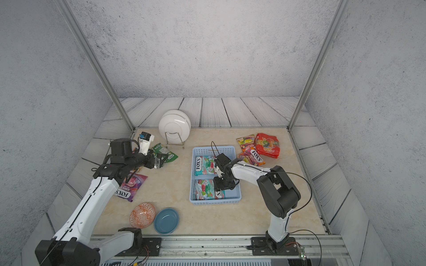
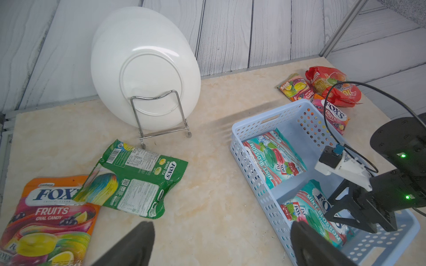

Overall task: Put the candies in the basket
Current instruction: Adjust the candy in the basket.

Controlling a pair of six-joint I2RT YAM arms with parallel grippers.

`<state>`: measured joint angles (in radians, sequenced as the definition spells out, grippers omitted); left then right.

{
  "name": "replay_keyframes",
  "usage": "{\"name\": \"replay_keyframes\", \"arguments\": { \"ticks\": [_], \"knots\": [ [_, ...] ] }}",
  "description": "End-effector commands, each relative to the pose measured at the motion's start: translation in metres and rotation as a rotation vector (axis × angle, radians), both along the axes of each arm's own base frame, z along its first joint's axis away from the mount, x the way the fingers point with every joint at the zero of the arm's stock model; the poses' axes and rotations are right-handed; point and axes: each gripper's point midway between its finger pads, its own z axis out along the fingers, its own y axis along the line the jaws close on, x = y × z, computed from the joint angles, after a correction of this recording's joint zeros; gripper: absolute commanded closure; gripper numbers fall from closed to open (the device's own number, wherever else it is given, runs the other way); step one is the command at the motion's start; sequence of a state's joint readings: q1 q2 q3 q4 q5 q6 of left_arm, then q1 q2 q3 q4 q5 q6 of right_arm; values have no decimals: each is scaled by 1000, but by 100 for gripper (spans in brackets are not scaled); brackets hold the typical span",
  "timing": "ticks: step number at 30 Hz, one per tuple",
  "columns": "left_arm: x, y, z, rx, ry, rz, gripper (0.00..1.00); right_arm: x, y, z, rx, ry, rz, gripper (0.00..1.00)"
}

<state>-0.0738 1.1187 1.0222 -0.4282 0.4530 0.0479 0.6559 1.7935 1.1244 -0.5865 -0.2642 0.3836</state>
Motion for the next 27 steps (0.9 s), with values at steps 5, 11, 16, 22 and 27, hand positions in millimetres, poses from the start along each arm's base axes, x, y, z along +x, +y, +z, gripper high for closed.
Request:
{"name": "replay_keyframes", "arguments": {
  "ticks": [5,11,16,22,27],
  "knots": [
    [6,4,13,-75,-13,54,2,-6,5,4,12,12,26,48],
    [11,12,8,-52,-7,92,2,-11,-6,21,-12,-17,19,48],
    [18,20,3,-41,6,143,2,-11,-18,47,-28,-87,16,47],
    [26,29,-10,-33,21,200,2,-7,-39,86,-60,-232,11,45],
    [31,36,-13,-54,48,254,2,-3,-62,113,-129,-350,7,38]
  ]
}}
